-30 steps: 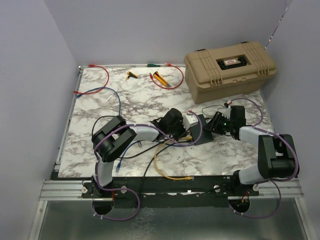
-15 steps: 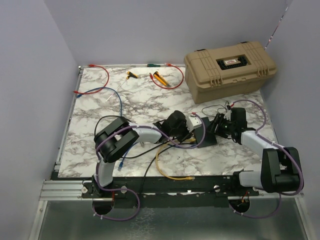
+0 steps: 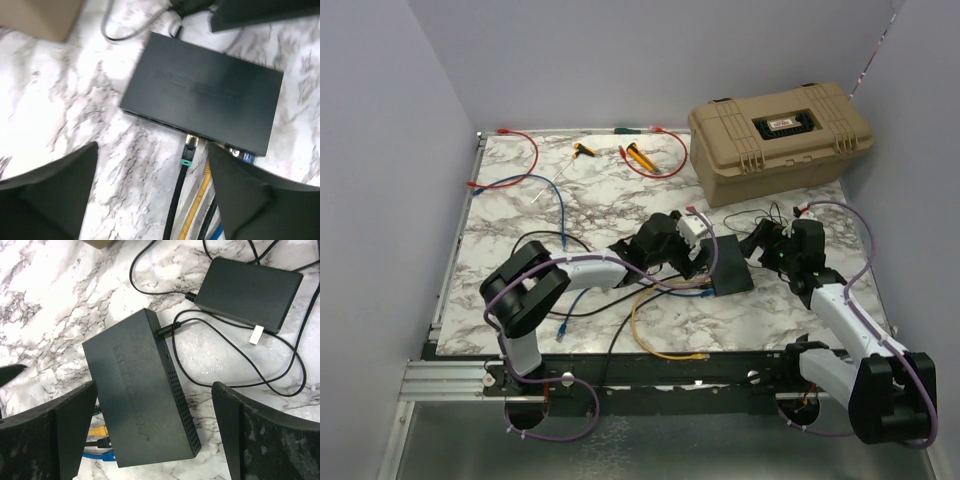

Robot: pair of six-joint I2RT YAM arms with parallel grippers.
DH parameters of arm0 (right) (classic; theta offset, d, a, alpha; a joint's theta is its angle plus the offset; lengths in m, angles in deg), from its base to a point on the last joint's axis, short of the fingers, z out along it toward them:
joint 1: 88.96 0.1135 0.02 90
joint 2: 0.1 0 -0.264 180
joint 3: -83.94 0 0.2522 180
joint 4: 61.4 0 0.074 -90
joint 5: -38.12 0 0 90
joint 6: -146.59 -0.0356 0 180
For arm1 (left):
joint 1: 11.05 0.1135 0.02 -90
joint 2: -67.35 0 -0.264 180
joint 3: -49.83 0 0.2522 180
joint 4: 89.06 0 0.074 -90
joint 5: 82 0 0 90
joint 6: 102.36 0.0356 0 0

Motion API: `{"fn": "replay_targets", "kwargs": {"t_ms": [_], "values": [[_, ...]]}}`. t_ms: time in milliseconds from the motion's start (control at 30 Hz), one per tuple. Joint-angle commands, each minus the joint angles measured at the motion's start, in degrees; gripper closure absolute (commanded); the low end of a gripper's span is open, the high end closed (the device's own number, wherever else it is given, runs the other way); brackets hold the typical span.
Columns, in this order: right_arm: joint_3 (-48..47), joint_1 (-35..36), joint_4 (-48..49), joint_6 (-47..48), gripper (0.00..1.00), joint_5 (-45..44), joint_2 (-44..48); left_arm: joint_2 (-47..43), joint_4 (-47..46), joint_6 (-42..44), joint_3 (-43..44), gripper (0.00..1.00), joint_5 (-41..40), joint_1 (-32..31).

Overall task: Insert the plug into the switch port
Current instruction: Insert the connector into the switch port, then pick up the connector from the center of the board.

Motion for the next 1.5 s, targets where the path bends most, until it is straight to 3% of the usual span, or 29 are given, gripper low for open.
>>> {"fn": "replay_targets", "kwargs": {"t_ms": [0, 133, 333, 567, 733, 867, 1133, 1233, 1467], "values": [[1.9, 0.1, 2.4, 0.9, 0.0, -2.2, 3.6, -8.2, -3.5, -5.0, -2.7, 0.01, -8.5, 3.4], [6.0, 0.1, 9.9, 1.2, 0.0, -0.9, 8.3, -13.7, -5.4, -11.2, -5.5, 0.01, -19.2, 6.5], [9.4, 0.1, 14.1, 0.5, 0.0, 0.4, 12.3, -18.2, -2.8, -21.0, -6.7, 0.01, -43.1, 8.7], [9.4, 0.1, 12.0, 0.7, 0.0, 0.9, 14.1, -18.5, 11.3, -25.5, -1.7, 0.01, -47.7, 11.9], [9.8, 0.1, 11.3, 1.0, 0.0, 1.2, 16.3, -16.9, 22.3, -25.8, 3.7, 0.01, -44.1, 14.9], [9.8, 0.2, 10.7, 1.6, 0.0, 1.6, 17.6, -16.7, 28.6, -27.7, 5.5, 0.01, -37.8, 21.3], [9.9, 1.1, 10.8, 2.4, 0.0, 1.5, 19.4, -11.9, 31.0, -29.4, 7.3, 0.14, -23.7, 35.9], [10.2, 1.1, 10.2, 2.3, 0.0, 1.6, 19.9, -8.5, 33.5, -26.5, 9.8, 0.18, -22.7, 38.4], [10.7, 1.1, 11.0, 2.2, 0.0, 2.4, 19.7, -2.9, 31.2, -28.4, 9.0, 0.32, -17.4, 42.1]]}}
